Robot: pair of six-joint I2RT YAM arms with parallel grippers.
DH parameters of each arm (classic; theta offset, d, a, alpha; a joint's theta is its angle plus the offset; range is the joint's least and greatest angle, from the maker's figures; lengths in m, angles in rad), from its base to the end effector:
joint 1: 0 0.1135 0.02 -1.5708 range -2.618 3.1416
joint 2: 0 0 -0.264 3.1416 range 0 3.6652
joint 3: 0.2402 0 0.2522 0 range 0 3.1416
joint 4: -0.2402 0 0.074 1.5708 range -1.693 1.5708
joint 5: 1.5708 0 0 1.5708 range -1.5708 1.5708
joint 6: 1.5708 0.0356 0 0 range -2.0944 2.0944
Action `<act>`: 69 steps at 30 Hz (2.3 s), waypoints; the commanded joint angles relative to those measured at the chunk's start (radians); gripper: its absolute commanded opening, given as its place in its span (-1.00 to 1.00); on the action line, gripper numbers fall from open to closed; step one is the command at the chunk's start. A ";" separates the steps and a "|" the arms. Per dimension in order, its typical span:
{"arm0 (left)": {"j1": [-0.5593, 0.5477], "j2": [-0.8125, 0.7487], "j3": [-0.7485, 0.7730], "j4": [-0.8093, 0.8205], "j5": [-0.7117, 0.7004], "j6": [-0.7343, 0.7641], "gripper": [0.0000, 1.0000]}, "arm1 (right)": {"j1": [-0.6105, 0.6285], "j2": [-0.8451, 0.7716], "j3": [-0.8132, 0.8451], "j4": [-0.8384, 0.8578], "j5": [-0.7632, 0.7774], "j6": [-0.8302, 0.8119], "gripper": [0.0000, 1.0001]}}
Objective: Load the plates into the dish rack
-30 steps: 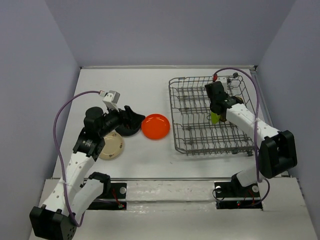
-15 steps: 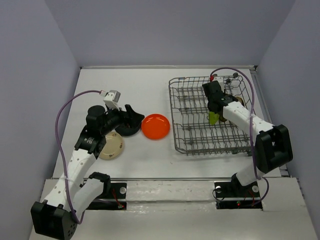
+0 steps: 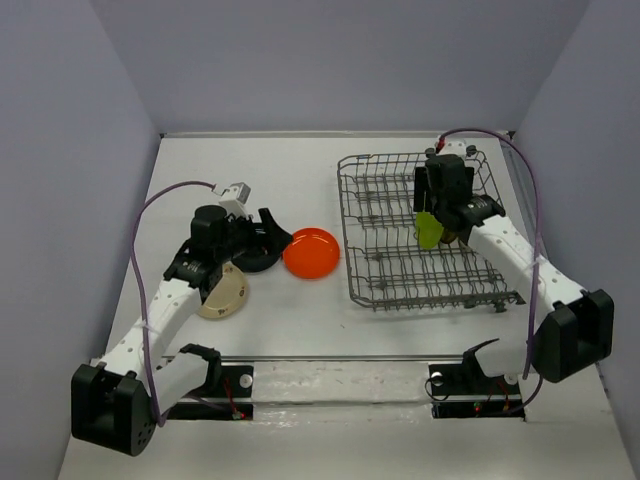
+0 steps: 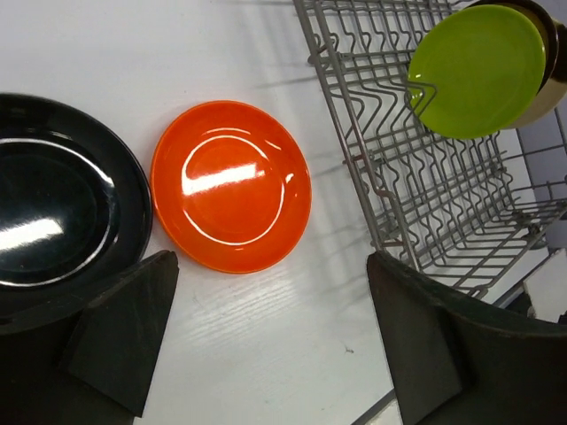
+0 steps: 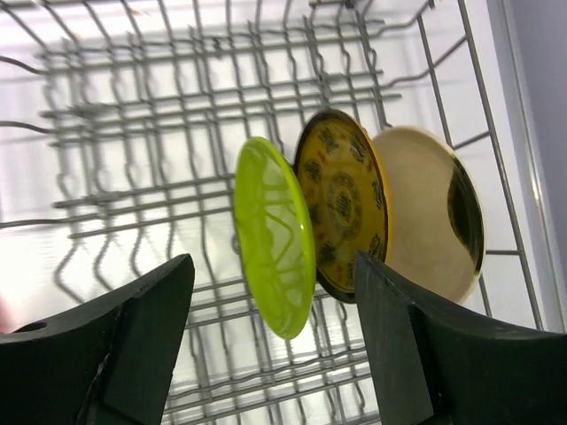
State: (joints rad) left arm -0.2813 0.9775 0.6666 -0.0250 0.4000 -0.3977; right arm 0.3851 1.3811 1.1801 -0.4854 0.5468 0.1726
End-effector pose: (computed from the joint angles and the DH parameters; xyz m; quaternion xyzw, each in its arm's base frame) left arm 0.2121 -0.0757 0.2794 0.0684 0.8044 -0.3417 0.4811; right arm 0.2878 0.0967 0.3165 0.0226 0.8776 -0.1212 0.4633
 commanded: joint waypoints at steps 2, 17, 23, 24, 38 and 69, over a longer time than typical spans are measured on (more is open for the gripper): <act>-0.039 -0.026 -0.068 0.060 -0.091 -0.123 0.66 | 0.003 -0.134 -0.046 0.096 -0.158 0.021 0.56; -0.176 0.087 -0.315 0.379 -0.378 -0.447 0.42 | 0.031 -0.344 -0.241 0.263 -0.539 0.123 0.56; -0.196 0.234 -0.318 0.494 -0.388 -0.478 0.25 | 0.040 -0.356 -0.264 0.292 -0.620 0.157 0.56; -0.199 0.249 -0.318 0.510 -0.389 -0.478 0.22 | 0.040 -0.358 -0.267 0.297 -0.627 0.157 0.56; -0.206 0.446 -0.295 0.626 -0.452 -0.474 -0.33 | 0.049 -0.343 -0.284 0.335 -0.685 0.182 0.54; -0.206 -0.299 -0.180 0.226 -0.331 -0.196 -0.89 | 0.198 -0.110 -0.163 0.416 -0.963 0.148 0.75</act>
State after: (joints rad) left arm -0.4850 0.7136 0.4229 0.2108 -0.0029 -0.6598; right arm 0.5774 1.2339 0.9596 -0.1413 -0.3801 0.3210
